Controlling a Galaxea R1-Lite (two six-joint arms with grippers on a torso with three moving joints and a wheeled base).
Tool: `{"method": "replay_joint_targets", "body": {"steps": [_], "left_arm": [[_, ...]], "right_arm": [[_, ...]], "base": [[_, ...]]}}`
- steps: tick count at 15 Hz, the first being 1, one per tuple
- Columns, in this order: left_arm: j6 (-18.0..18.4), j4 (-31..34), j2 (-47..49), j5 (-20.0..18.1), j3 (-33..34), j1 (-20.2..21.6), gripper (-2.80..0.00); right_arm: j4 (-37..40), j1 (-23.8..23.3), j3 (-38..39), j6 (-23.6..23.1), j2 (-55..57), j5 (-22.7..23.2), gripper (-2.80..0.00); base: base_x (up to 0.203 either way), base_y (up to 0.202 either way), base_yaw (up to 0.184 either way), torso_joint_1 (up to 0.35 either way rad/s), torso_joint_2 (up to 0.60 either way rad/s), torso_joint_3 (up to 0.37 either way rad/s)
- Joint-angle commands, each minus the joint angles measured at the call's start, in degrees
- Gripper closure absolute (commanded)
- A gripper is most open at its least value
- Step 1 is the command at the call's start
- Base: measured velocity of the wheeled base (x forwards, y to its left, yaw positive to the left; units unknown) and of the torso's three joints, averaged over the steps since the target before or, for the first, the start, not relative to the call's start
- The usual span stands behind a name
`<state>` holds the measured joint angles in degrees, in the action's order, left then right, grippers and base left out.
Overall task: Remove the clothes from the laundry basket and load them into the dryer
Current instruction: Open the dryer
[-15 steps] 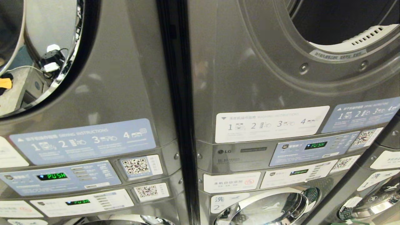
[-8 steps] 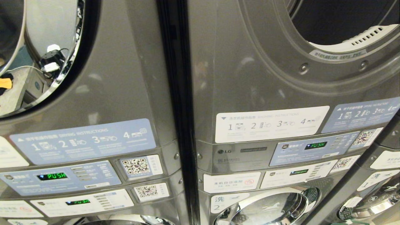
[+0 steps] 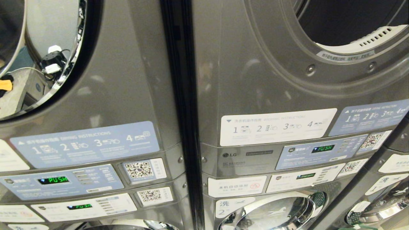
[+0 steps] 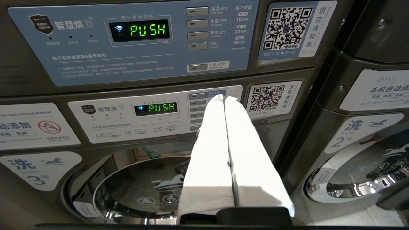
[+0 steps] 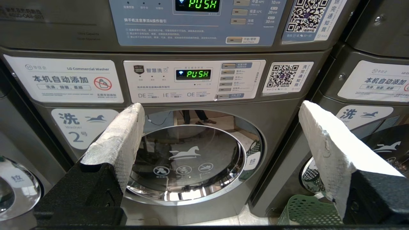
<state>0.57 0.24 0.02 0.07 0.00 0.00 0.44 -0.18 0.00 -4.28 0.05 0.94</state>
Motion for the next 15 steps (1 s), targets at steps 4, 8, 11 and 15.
{"method": "replay_joint_targets", "body": {"steps": [4, 8, 11, 15], "left_arm": [[0.0, -0.1, 0.0, 0.0, 0.0, 0.0, 0.0], [0.0, -0.1, 0.0, 0.0, 0.0, 0.0, 0.0], [0.0, -0.1, 0.0, 0.0, 0.0, 0.0, 0.0], [0.0, -0.1, 0.1, 0.0, 0.0, 0.0, 0.0]], "right_arm": [[0.0, 0.0, 0.0, 0.0, 0.0, 0.0, -2.8], [0.0, 0.0, 0.0, 0.1, 0.0, 0.0, -2.8], [0.0, 0.0, 0.0, 0.2, 0.0, 0.0, -2.8], [-0.1, 0.0, 0.0, 1.8, 0.0, -0.3, -2.8]], "base": [[0.0, 0.0, 0.0, 0.0, 0.0, 0.0], [-0.068, 0.0, 0.002, 0.006, 0.0, -0.002], [-0.196, 0.0, 0.003, -0.011, 0.0, 0.002], [-0.194, 0.0, 0.003, 0.004, 0.0, 0.001]]}}
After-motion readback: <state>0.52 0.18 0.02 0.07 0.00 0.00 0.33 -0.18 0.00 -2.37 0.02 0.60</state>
